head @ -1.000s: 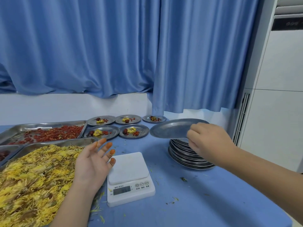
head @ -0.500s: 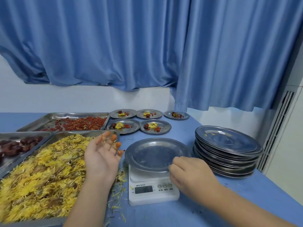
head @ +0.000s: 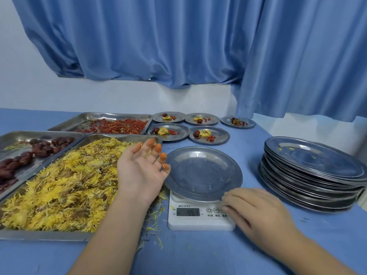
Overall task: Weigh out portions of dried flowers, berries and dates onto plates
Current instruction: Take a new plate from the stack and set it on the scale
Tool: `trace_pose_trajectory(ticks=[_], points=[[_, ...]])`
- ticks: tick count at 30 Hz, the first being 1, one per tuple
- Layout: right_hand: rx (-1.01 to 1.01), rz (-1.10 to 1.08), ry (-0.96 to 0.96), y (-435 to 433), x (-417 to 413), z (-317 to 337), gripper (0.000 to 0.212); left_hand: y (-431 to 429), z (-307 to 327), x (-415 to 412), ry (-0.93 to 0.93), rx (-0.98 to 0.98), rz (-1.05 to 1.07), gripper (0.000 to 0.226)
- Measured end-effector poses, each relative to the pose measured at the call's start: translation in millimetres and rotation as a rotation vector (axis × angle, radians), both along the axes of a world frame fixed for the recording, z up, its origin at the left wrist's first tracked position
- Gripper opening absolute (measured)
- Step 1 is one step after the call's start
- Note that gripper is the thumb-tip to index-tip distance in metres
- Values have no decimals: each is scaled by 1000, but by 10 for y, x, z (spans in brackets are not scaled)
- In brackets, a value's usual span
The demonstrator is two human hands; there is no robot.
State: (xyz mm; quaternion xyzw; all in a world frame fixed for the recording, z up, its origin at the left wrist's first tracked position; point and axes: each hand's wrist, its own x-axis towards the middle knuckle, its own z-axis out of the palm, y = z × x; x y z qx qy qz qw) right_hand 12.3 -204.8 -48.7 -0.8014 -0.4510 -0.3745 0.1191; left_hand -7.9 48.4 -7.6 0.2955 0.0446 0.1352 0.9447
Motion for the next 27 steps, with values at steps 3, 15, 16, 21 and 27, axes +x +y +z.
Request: trace_pose_trajectory(ticks=[3,15,16,21,27], points=[[44,1,135,-152,-37,3,31,-3,-13,7,11,18,23,21],[-159,-92,653,-138,-122,28,46,-9,-32,9,32,40,39,23],[-161,-104,661,-133,-136,27,45,-9,-36,10,34,27,37,22],[-165,-159,718,-108,-181,33,41,-14,-33,-2,30,19,54,25],[-85,-146,860,-62,-168,26,33,-35,-33,1,36,58,73,23]])
